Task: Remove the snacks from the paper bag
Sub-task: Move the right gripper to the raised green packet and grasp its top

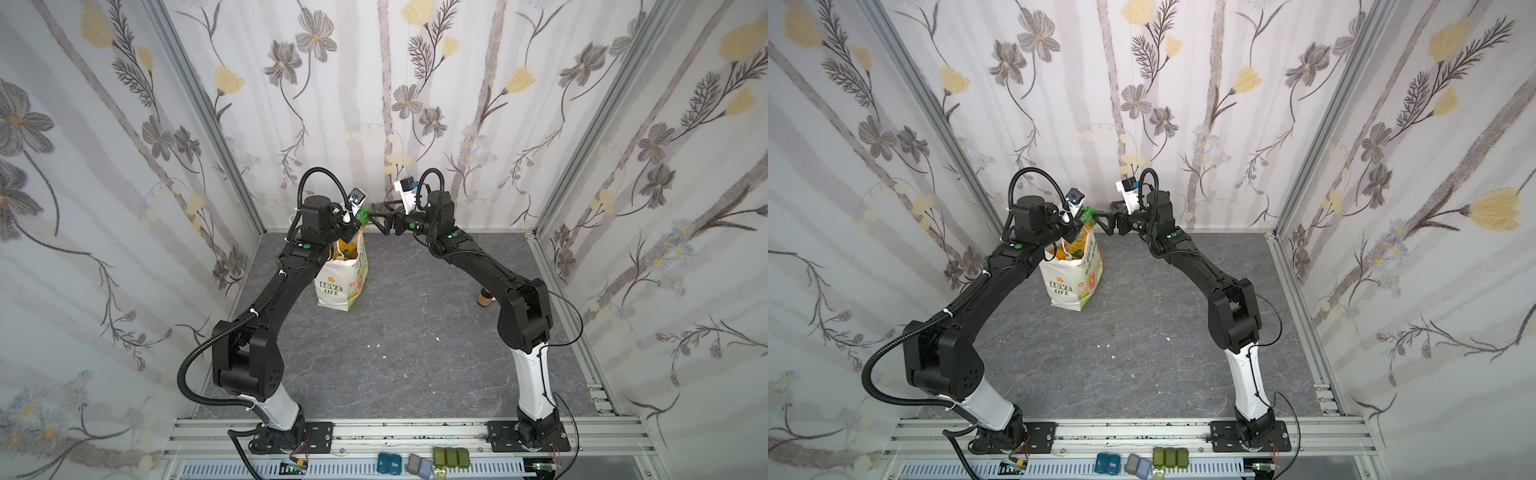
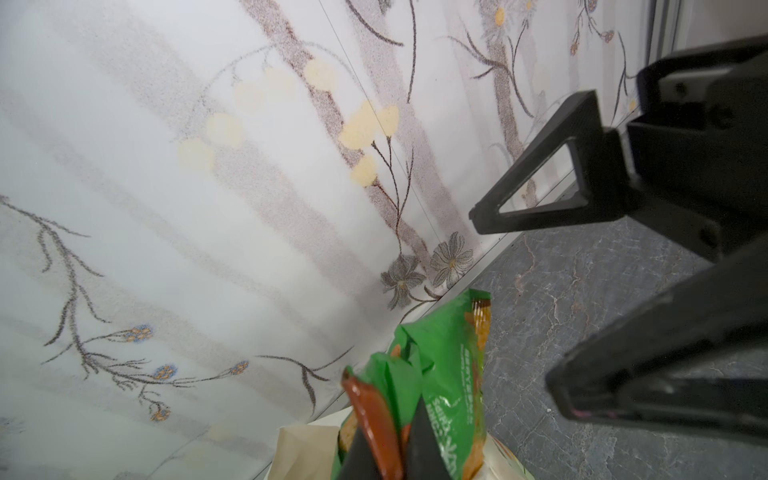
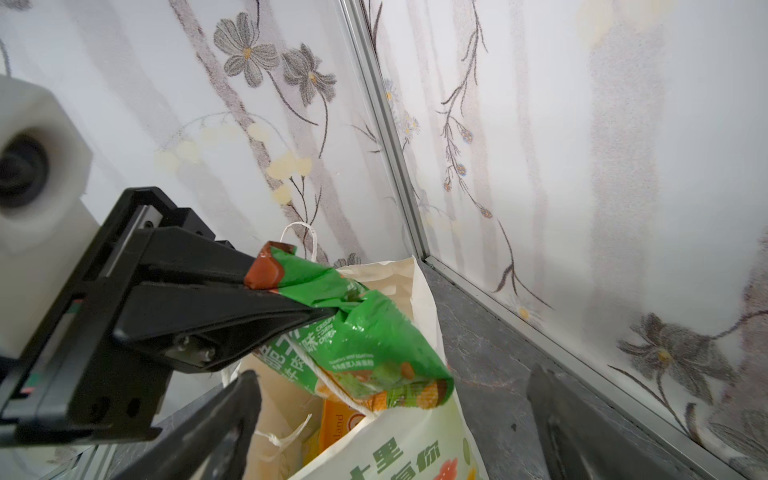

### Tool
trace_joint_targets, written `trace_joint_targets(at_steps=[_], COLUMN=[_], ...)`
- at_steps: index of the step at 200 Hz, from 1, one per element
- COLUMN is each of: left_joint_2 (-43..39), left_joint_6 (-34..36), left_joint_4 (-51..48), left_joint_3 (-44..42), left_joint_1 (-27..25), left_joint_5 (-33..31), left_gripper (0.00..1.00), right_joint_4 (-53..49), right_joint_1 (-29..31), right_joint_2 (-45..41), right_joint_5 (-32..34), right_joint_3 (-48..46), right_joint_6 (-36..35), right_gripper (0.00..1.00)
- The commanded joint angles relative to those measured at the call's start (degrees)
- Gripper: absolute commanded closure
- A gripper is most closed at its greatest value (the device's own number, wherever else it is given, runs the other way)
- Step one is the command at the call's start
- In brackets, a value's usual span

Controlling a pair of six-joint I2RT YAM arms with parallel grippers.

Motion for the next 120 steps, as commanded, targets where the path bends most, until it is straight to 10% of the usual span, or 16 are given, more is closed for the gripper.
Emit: trace_joint_targets(at_steps=[1, 61, 120], left_joint_2=[-0.5, 0.9, 1.6], left_joint_6=[-3.4, -6.9, -8.0], left_joint_4=[4.6, 5.7, 5.2], left_joint_3=[0.0, -0.3, 0.5], left_joint_1=[0.3, 0.4, 0.4], left_joint_5=[3.9, 5.7, 6.1], left_gripper=[1.0, 1.0, 1.0], right_joint_4=[8.5, 20.9, 26.0], right_joint_1=[0.0, 0.9, 1.0], right_joint_2=[4.3, 10.3, 12.3], right_joint_5=[-7.8, -11.9, -11.5], right_joint_3=[3.5, 5.8, 7.4], right_joint_6=[5.5, 13.8, 18.2], right_gripper=[0.01, 0.04, 0.42])
